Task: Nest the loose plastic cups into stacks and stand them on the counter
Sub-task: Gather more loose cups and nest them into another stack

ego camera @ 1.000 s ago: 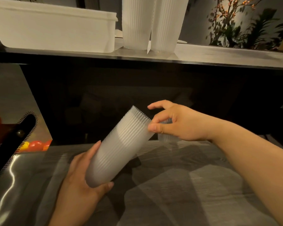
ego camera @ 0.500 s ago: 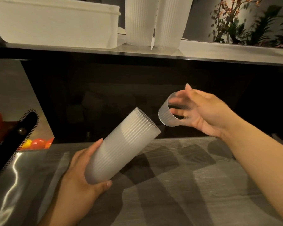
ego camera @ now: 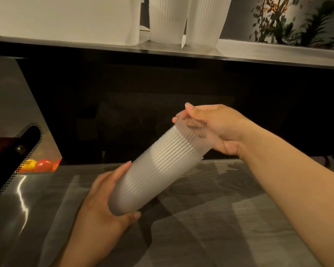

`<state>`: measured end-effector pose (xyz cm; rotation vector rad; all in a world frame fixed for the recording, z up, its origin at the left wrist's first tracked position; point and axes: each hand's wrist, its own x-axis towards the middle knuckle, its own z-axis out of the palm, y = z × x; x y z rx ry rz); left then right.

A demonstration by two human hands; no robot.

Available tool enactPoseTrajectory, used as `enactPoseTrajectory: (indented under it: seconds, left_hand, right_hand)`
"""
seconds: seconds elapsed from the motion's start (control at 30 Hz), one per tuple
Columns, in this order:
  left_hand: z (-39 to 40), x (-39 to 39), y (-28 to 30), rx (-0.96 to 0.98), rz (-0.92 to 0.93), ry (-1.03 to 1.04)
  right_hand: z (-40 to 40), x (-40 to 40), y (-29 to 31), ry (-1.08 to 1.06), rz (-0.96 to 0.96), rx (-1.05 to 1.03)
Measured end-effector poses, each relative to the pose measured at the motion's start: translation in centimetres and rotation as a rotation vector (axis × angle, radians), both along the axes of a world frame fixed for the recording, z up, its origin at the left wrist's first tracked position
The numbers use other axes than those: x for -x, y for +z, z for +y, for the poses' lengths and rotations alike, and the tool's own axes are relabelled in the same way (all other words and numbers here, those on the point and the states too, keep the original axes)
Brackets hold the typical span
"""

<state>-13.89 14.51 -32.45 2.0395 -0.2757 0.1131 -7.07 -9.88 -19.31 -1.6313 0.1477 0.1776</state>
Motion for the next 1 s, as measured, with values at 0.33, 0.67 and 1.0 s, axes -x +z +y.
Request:
enactPoseTrajectory:
  seconds: [0.33,0.67,1.0]
  left_hand:
    - [-0.3,-0.6,-0.7,0.055,-0.015,0.027]
    - [0.3,-1.3,-0.7,0.145,0.005,0.014]
    - [0.2,-1.6,-1.2,0.225,0.009,0.0]
  right_hand:
    - [-0.2,-0.9,-1.2,0.036,-0.021,-0.03]
    - [0.3,-2.5,-1.3,0.049,0.061,-0.187]
    - [3.0,-2.8,-1.5,0.183,-0.095,0.15]
